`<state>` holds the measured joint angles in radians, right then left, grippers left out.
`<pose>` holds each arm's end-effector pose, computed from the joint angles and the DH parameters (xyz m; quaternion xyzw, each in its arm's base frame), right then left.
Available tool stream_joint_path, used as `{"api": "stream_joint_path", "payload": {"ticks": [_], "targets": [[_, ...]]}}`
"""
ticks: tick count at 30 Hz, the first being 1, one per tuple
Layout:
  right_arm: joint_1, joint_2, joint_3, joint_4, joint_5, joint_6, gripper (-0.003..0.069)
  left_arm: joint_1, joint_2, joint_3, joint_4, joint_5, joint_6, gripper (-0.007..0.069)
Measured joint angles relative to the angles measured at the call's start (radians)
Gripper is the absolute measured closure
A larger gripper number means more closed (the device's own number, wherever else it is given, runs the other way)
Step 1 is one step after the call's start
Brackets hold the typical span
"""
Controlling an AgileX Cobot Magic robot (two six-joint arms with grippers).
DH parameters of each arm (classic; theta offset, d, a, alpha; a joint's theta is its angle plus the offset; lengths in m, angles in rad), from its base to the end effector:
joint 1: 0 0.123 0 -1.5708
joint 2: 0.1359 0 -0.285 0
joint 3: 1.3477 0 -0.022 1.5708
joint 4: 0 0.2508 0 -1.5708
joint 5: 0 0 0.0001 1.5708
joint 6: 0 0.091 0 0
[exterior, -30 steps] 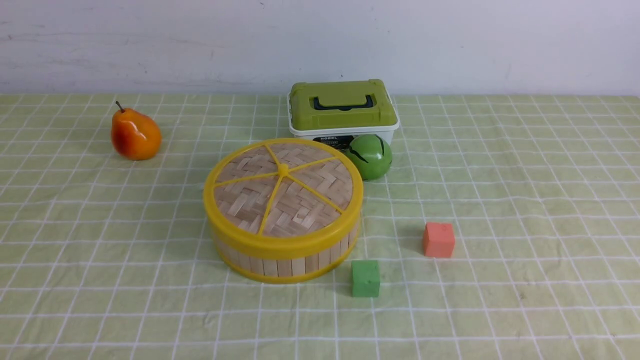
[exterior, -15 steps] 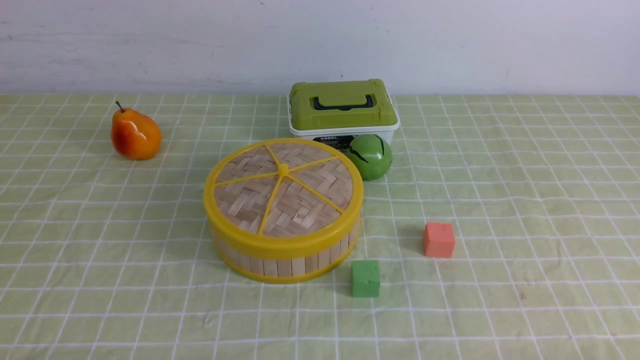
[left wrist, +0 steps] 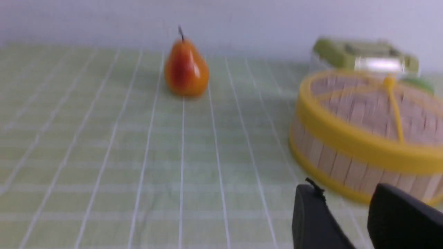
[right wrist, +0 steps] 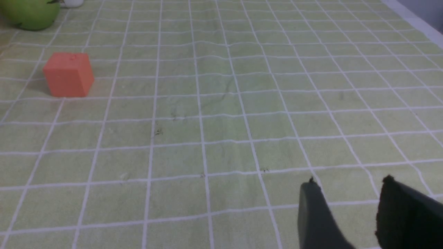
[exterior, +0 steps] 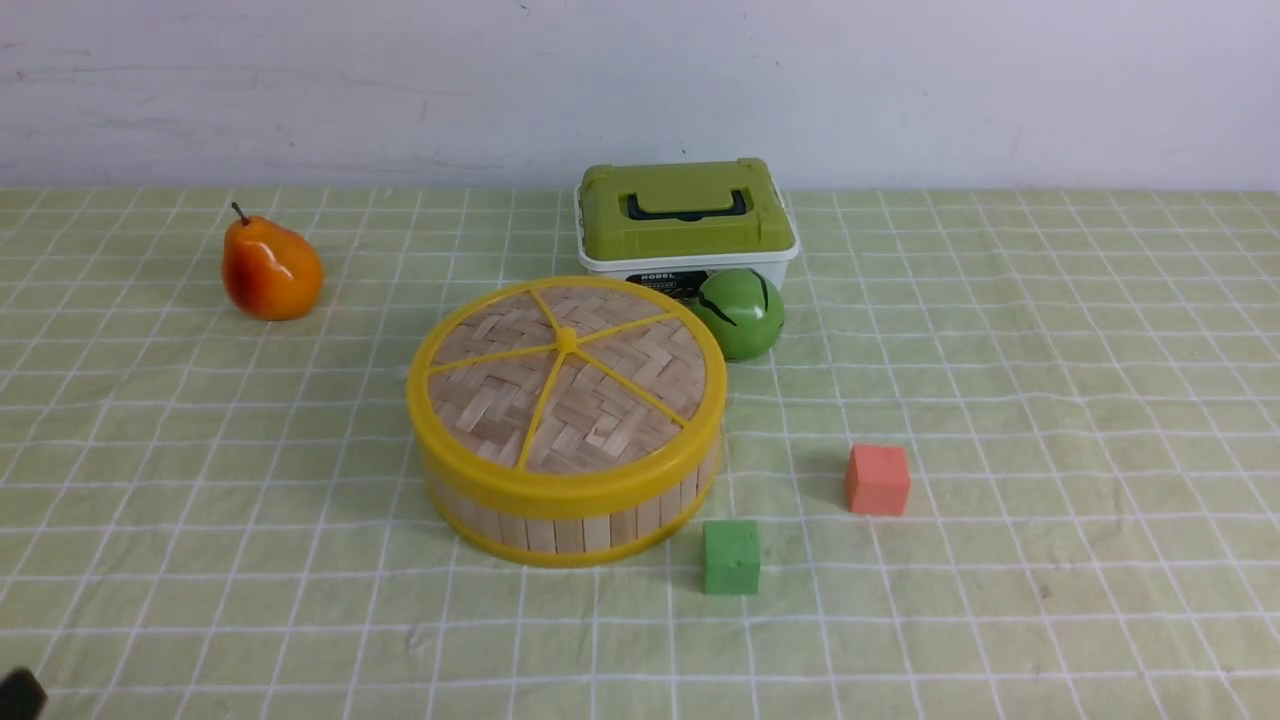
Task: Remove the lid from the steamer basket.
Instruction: Use the left arm to lift the lid of the steamer
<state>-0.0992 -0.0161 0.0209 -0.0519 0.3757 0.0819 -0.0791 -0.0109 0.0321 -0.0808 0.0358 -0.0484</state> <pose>0.0518 -0.0069 0.1733 0.0589 0.8005 -0.0272 0.5958 0.0568 -0.0048 0.1997 -0.0164 0.6961 -0.0756 0.7137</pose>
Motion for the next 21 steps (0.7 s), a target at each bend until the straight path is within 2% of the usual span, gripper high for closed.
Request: {"api": "stream_joint_path", "payload": {"ticks": [3,6,9,10,11,12,13,14,15,17,19,21], "targets": [[0.000,0.000,0.000,0.000,0.000,0.000,0.0418,0.000,0.000,0.000,-0.002,-0.179,-0.001,0.0386],[0.000,0.000,0.000,0.000,0.000,0.000,0.0418,0.000,0.000,0.000,-0.004,-0.274,-0.022,0.0386],[0.000,0.000,0.000,0.000,0.000,0.000,0.0418,0.000,0.000,0.000,-0.015,-0.376,-0.143,0.0386],[0.000,0.000,0.000,0.000,0.000,0.000,0.0418,0.000,0.000,0.000,-0.015,-0.378,-0.152,0.0386],[0.000,0.000,0.000,0.000,0.000,0.000,0.0418,0.000,0.000,0.000,-0.017,-0.394,-0.246,0.0386],[0.000,0.000,0.000,0.000,0.000,0.000,0.0418,0.000,0.000,0.000,-0.017,-0.395,-0.257,0.0386],[0.000,0.000,0.000,0.000,0.000,0.000,0.0418,0.000,0.000,0.000,-0.020,-0.400,-0.350,0.0386],[0.000,0.000,0.000,0.000,0.000,0.000,0.0418,0.000,0.000,0.000,-0.021,-0.400,-0.362,0.0386],[0.000,0.000,0.000,0.000,0.000,0.000,0.0418,0.000,0.000,0.000,-0.027,-0.404,-0.456,0.0386],[0.000,0.000,0.000,0.000,0.000,0.000,0.0418,0.000,0.000,0.000,-0.051,-0.411,-0.522,0.0391],[0.000,0.000,0.000,0.000,0.000,0.000,0.0418,0.000,0.000,-0.003,-0.067,-0.404,-0.540,0.0405],[0.000,0.000,0.000,0.000,0.000,0.000,0.0418,0.000,0.025,-0.078,-0.092,-0.273,-0.557,0.0475]]}}
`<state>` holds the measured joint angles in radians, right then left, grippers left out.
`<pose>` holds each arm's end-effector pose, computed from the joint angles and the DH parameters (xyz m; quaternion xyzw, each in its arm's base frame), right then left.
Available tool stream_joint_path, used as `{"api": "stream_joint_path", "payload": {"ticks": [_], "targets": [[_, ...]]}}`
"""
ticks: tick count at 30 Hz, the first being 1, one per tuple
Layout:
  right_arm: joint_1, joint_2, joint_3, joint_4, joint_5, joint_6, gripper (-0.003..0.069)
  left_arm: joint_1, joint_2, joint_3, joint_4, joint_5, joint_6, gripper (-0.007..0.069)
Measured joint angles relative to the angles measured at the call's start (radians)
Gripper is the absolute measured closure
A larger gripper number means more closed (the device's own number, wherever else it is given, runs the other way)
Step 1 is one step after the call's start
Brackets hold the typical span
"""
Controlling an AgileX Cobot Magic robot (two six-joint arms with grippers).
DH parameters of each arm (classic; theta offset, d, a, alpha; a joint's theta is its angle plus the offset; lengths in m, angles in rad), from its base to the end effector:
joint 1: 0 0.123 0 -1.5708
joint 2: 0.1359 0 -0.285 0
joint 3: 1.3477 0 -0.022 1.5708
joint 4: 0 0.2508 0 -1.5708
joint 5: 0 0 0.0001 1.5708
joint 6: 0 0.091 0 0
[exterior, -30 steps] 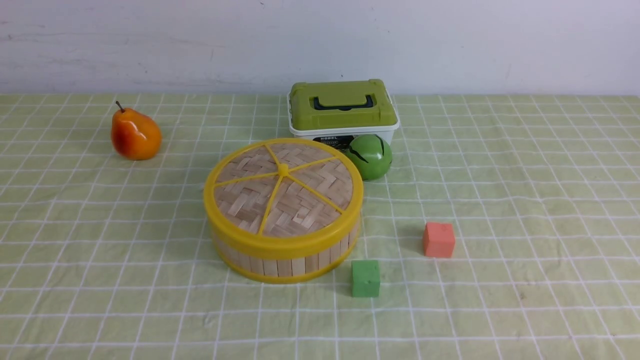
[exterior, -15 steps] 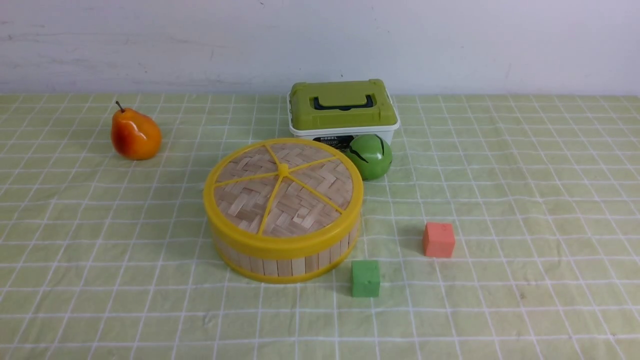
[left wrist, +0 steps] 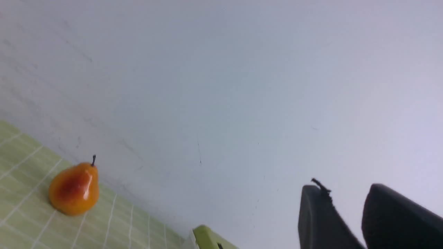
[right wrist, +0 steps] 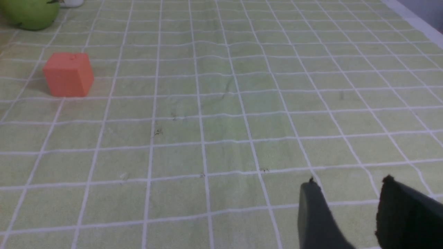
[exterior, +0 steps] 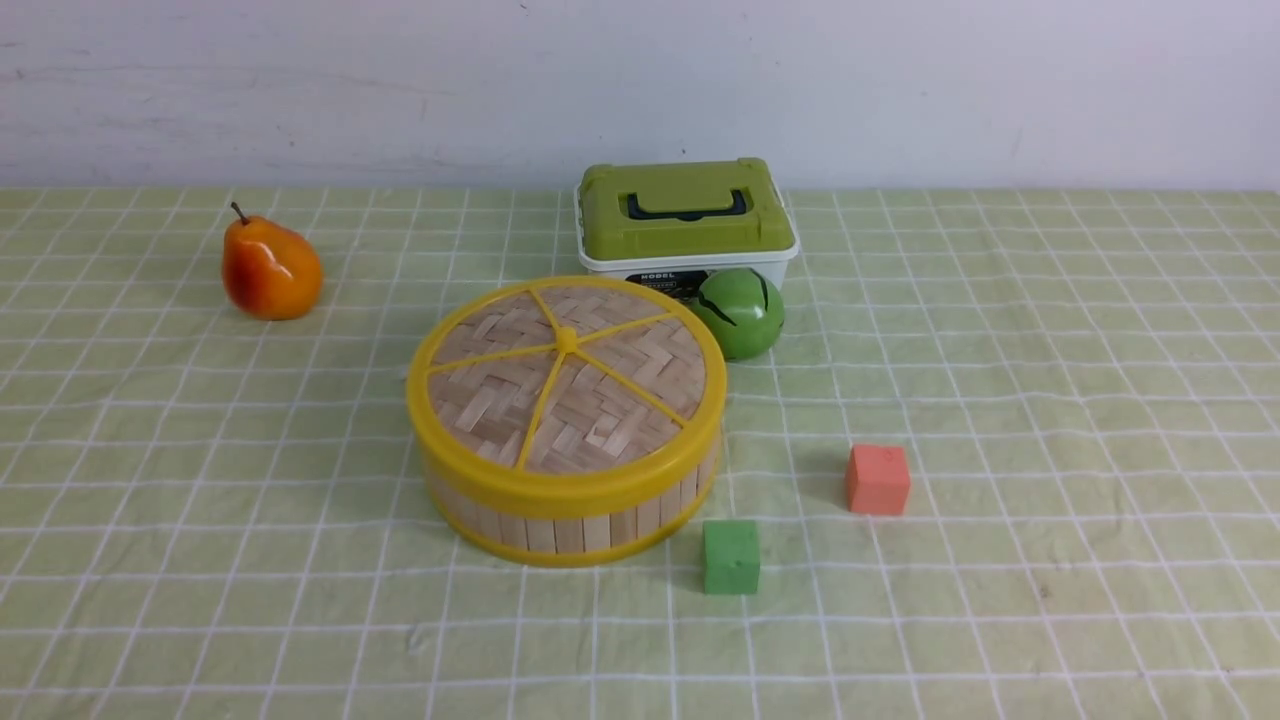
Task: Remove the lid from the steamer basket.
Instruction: Use the left arm to lift the lid of the steamer
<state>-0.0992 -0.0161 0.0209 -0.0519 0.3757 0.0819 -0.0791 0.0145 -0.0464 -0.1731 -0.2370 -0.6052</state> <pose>0.0518 -0.0069 0.1733 0.0589 0.8005 -0.0272 0.5958 0.0501 -0.0003 0.2487 -0.2102 0.5322 -0.3286 0.7514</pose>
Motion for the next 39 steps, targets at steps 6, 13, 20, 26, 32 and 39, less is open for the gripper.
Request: {"api": "stream_joint_path", "payload": {"ticks": [6,13,20,26,32,39], "targets": [[0.000,0.000,0.000,0.000,0.000,0.000,0.0418,0.000,0.293,-0.397,0.033,0.351,0.117,0.0637],[0.000,0.000,0.000,0.000,0.000,0.000,0.0418,0.000,0.718,-0.717,0.030,0.504,0.222,0.0637],[0.000,0.000,0.000,0.000,0.000,0.000,0.0418,-0.045,1.067,-1.038,-0.063,0.722,0.333,0.0637],[0.000,0.000,0.000,0.000,0.000,0.000,0.0418,-0.199,1.324,-1.311,-0.057,0.894,0.419,0.0637],[0.000,0.000,0.000,0.000,0.000,0.000,0.0418,-0.317,1.574,-1.558,0.062,1.101,0.382,0.0637],[0.000,0.000,0.000,0.000,0.000,0.000,0.0418,-0.370,1.813,-1.789,0.155,1.276,0.333,0.0558]]}}
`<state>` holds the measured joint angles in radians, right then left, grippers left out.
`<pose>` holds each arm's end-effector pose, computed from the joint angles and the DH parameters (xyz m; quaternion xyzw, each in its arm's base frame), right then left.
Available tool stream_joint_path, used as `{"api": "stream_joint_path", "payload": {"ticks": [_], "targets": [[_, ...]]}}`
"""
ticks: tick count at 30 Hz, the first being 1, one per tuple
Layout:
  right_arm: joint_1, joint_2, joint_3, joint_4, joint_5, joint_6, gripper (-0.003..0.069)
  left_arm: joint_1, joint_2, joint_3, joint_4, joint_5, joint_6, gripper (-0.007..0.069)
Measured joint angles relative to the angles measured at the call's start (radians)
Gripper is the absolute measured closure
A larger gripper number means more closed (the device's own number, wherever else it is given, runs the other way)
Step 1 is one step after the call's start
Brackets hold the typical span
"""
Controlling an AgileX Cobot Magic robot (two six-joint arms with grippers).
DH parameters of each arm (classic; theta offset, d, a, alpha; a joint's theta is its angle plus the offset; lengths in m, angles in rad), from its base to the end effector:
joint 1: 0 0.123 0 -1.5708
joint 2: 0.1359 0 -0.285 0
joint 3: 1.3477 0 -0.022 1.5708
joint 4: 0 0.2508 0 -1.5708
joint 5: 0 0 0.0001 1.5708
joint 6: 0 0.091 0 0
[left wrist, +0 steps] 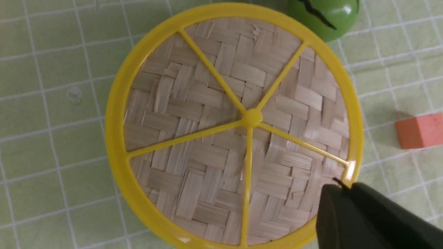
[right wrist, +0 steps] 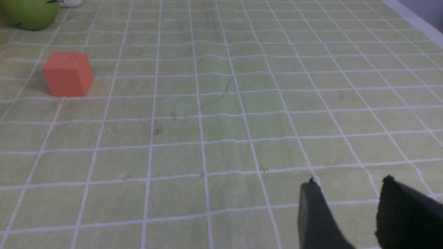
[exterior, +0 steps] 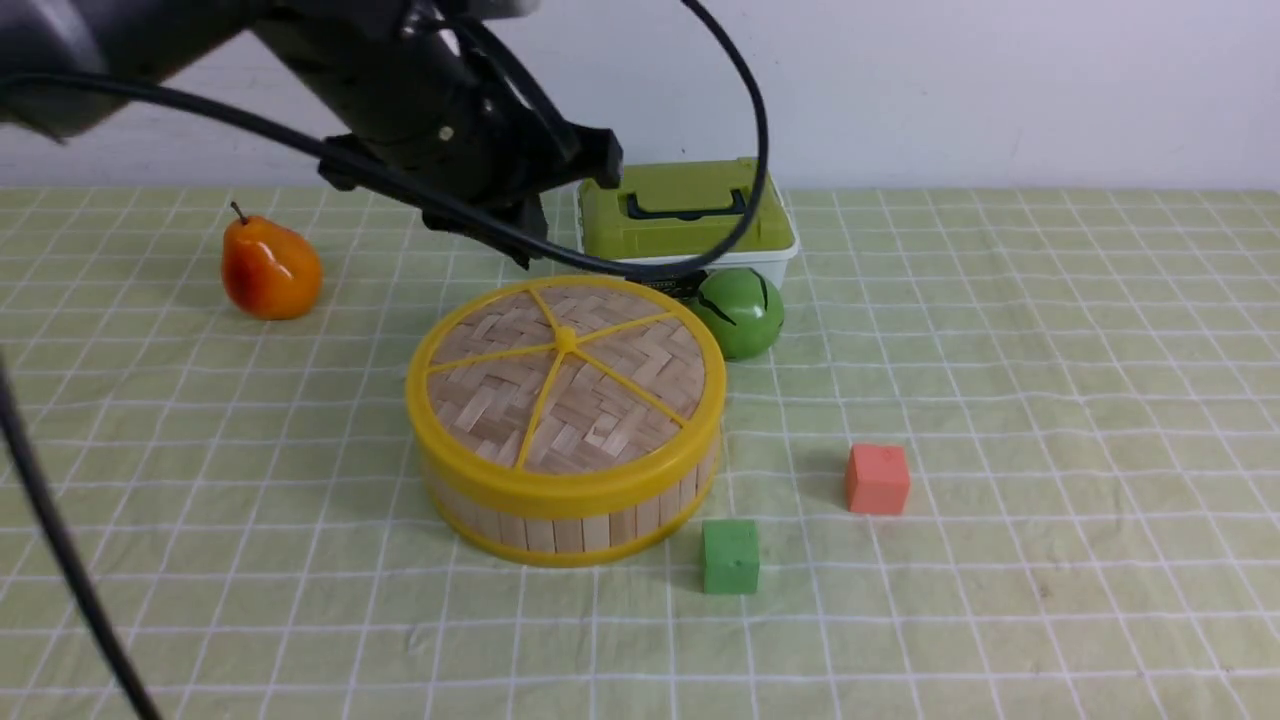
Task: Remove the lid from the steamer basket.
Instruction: Use the left arm to lift the lid of the steamer
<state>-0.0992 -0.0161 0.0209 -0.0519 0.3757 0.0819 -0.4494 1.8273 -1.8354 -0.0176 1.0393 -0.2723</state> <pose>0.0518 -0.0069 0.1733 0.0589 0.8005 -0.0272 0.5958 0.3686 -0.1793 0.3584 0.0822 0.9477 -0.1169 0.2854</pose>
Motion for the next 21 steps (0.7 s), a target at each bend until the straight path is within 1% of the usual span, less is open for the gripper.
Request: {"api": "stream_joint_path", "payload": {"ticks": [2,3,4,6,9,13,17,18,21], "targets": [[0.000,0.000,0.000,0.000,0.000,0.000,0.0418,-0.012,0.063,-0.050,0.026,0.028,0.002,0.0478],[0.000,0.000,0.000,0.000,0.000,0.000,0.0418,-0.013,0.074,-0.058,0.029,0.030,0.004,0.0461],[0.000,0.000,0.000,0.000,0.000,0.000,0.0418,-0.019,0.108,-0.080,0.041,0.041,0.011,0.0405],[0.000,0.000,0.000,0.000,0.000,0.000,0.0419,-0.025,0.158,-0.110,0.057,0.044,0.028,0.0326],[0.000,0.000,0.000,0.000,0.000,0.000,0.0419,-0.029,0.218,-0.144,0.097,0.045,0.037,0.0272],[0.000,0.000,0.000,0.000,0.000,0.000,0.0419,-0.030,0.274,-0.159,0.141,0.047,0.041,0.0275],[0.000,0.000,0.000,0.000,0.000,0.000,0.0419,-0.030,0.302,-0.160,0.150,0.063,0.041,0.0328],[0.000,0.000,0.000,0.000,0.000,0.000,0.0419,-0.030,0.309,-0.160,0.151,0.061,0.041,0.0357],[0.000,0.000,0.000,0.000,0.000,0.000,0.0419,-0.030,0.316,-0.160,0.152,0.042,0.041,0.0411]]}}
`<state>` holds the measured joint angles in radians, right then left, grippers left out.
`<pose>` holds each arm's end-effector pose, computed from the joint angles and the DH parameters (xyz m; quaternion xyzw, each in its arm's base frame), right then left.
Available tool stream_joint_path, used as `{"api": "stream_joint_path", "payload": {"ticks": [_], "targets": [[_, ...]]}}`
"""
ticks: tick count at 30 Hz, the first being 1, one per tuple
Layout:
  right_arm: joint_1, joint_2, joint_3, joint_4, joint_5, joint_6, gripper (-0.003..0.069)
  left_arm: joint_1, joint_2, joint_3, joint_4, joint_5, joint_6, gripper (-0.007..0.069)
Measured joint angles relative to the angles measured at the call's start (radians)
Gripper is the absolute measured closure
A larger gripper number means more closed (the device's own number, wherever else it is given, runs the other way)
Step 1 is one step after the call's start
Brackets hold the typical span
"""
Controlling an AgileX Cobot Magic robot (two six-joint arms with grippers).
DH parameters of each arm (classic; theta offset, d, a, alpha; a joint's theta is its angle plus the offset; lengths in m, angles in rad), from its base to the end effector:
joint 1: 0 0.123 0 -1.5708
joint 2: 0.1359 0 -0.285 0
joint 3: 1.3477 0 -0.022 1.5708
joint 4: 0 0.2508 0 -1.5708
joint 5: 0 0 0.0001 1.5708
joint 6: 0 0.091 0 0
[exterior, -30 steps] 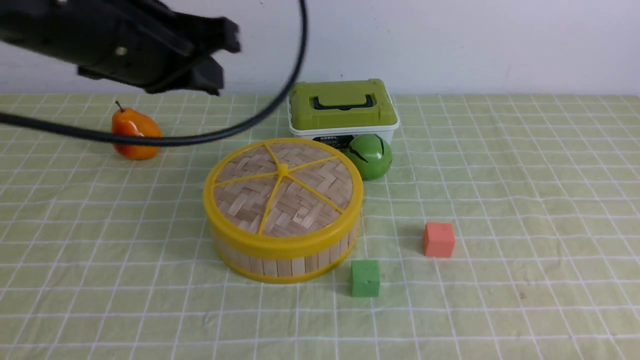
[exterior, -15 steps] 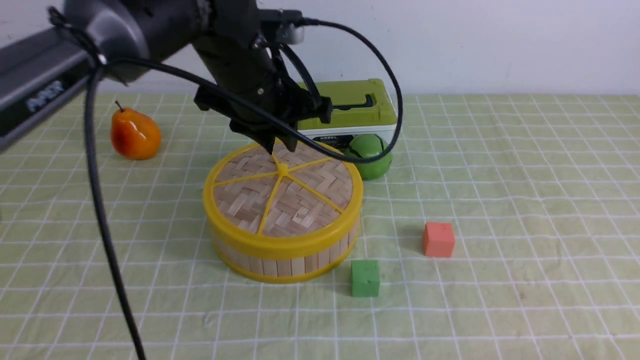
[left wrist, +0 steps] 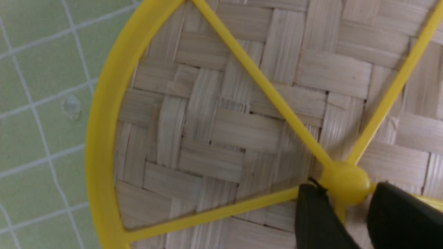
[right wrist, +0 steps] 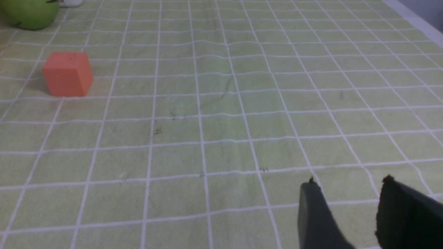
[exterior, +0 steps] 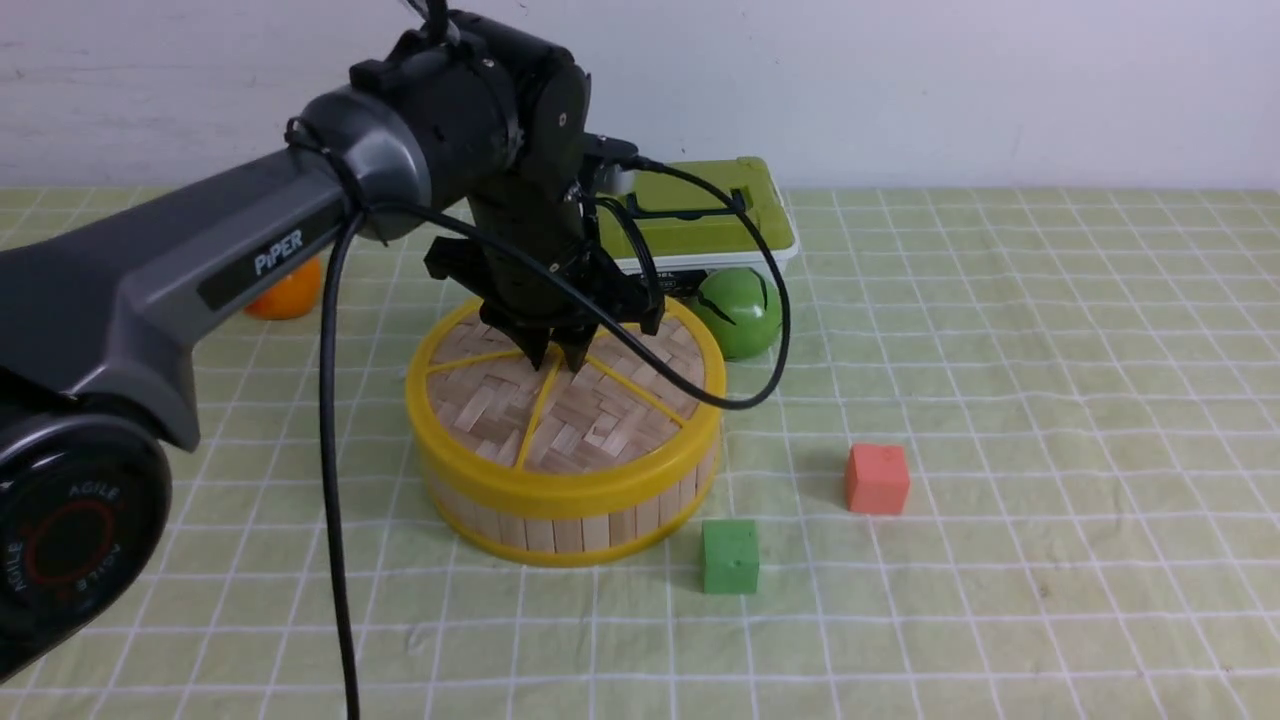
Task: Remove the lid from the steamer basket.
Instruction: Use the left arm to lift the lid of the steamer, then use the left arm to place the steamer lid on the table
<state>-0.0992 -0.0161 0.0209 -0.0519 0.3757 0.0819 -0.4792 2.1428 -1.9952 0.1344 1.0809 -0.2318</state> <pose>0.0518 -0.0069 0.1733 0.0589 0.8005 -0.0272 0.5958 0.4263 -0.2094 0.2643 0.1384 0.9651 -0.0134 0.2218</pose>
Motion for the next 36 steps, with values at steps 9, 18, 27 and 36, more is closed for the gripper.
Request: {"api": "stream_joint_path", "payload": {"ticks": [9,18,27,36], "targets": [[0.000,0.000,0.000,0.000,0.000,0.000,0.0419,0.000,0.000,0.000,0.000,-0.028,0.000,0.0445],[0.000,0.000,0.000,0.000,0.000,0.000,0.0418,0.000,0.000,0.000,0.010,-0.028,0.000,0.0516],[0.000,0.000,0.000,0.000,0.000,0.000,0.0418,0.008,-0.185,0.001,0.162,0.000,0.000,0.0516],[0.000,0.000,0.000,0.000,0.000,0.000,0.0418,0.215,-0.338,0.016,0.208,0.158,-0.061,0.0516]]}}
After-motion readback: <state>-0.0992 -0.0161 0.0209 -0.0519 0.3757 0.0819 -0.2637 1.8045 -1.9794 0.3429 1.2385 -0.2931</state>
